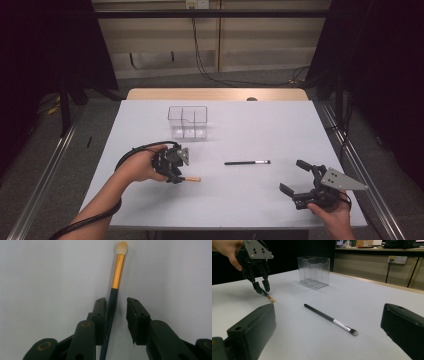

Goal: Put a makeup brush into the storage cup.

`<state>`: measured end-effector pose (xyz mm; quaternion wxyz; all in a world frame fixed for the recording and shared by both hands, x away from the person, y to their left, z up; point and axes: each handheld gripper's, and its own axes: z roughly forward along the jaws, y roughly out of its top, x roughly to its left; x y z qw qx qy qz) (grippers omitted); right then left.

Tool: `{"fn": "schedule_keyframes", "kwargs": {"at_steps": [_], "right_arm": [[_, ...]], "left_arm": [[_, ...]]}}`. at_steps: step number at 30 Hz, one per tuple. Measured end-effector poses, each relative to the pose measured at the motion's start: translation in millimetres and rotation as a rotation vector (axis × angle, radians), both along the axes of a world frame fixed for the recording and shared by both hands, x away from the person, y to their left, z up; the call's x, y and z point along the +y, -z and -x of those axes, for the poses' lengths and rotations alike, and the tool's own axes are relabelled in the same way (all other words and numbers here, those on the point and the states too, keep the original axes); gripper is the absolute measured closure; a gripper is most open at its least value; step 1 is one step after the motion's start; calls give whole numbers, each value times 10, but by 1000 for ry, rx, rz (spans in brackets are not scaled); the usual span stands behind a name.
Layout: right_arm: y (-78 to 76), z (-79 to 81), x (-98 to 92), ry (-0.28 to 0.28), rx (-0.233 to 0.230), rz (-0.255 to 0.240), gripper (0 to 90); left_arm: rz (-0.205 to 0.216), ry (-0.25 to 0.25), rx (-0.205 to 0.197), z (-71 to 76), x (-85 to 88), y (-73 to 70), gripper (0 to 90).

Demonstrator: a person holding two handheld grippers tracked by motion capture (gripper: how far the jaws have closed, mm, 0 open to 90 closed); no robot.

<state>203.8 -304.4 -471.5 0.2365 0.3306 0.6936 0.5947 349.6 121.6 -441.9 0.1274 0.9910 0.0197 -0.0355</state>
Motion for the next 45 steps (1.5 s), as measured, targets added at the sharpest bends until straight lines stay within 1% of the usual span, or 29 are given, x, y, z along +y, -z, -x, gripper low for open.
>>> {"fn": "schedule_keyframes", "kwargs": {"at_steps": [1, 2, 4, 5, 7, 8, 10, 11, 13, 18, 19, 21, 22, 24, 25, 26, 29, 32, 34, 35, 36, 38, 39, 42, 43, 44, 45], "right_arm": [[0, -1, 0, 0, 0, 1, 0], [1, -2, 0, -1, 0, 0, 0], [-1, -1, -2, -1, -1, 0, 0], [-1, 0, -3, 0, -1, 1, 0], [0, 0, -5, -1, -1, 0, 0], [1, 0, -6, -1, 0, 0, 0], [2, -2, -5, -2, -1, 1, 0], [3, -3, -3, -2, -1, 0, 0], [4, -2, -1, -2, 1, 3, 0], [6, -4, 2, -1, 5, 7, 0], [5, -4, 1, -2, 4, 7, 0], [4, -3, 0, -1, 2, 9, 0], [4, -4, -2, -1, 1, 9, 0], [6, -4, -2, -1, 4, 6, 0], [6, -5, -2, -1, 5, 7, 0], [7, -5, -1, -2, 5, 7, 0], [5, -5, 3, -3, 6, 8, 0], [7, -6, 5, -3, 6, 8, 0], [6, -5, 6, -4, 5, 8, 0], [6, -4, 6, -3, 5, 8, 0], [6, -3, 5, -3, 6, 9, 0], [4, -3, 4, 1, 4, 10, 0], [4, -3, 2, 0, 2, 9, 0], [4, -4, 1, 0, 2, 10, 0], [5, -4, 3, 0, 4, 8, 0], [5, -4, 4, 0, 4, 9, 0], [6, -5, 7, 0, 6, 8, 0]], "left_arm": [[-5, 2, 6, -1, -8, 6, 720], [-10, 5, 4, -2, -17, 14, 730], [-16, 11, 22, 4, -31, 40, 765], [-22, 19, 20, 3, -39, 59, 771], [-16, 0, 24, 6, -41, 64, 780], [-17, 1, 25, -2, -35, 63, 793], [-1, -19, 26, -5, -14, 68, 833], [2, -25, 32, -9, -5, 69, 834], [8, -31, 27, -2, 5, 68, 835], [15, -84, 28, 8, 14, 63, 836], [23, -92, 21, 9, 17, 59, 836], [41, -116, 24, -8, 38, 37, 836], [58, -123, 26, -24, 52, 23, 836], [108, -162, 30, -30, 78, 11, 836], [119, -168, 35, -40, 89, -3, 836], [137, -187, 33, -43, 99, -13, 836], [184, -217, 33, -60, 126, -44, 836], [248, -261, 33, -73, 151, -75, 836], [291, -286, 18, -82, 170, -96, 836], [325, -310, 17, -79, 178, -103, 836], [354, -317, 11, -84, 192, -113, 836], [397, -346, 3, -93, 221, -135, 836], [417, -352, -5, -98, 238, -147, 836], [495, -395, -30, -82, 266, -175, 836], [508, -400, -42, -81, 276, -186, 836], [527, -420, -47, -72, 279, -190, 836], [542, -418, -44, -75, 287, -192, 836]]}}
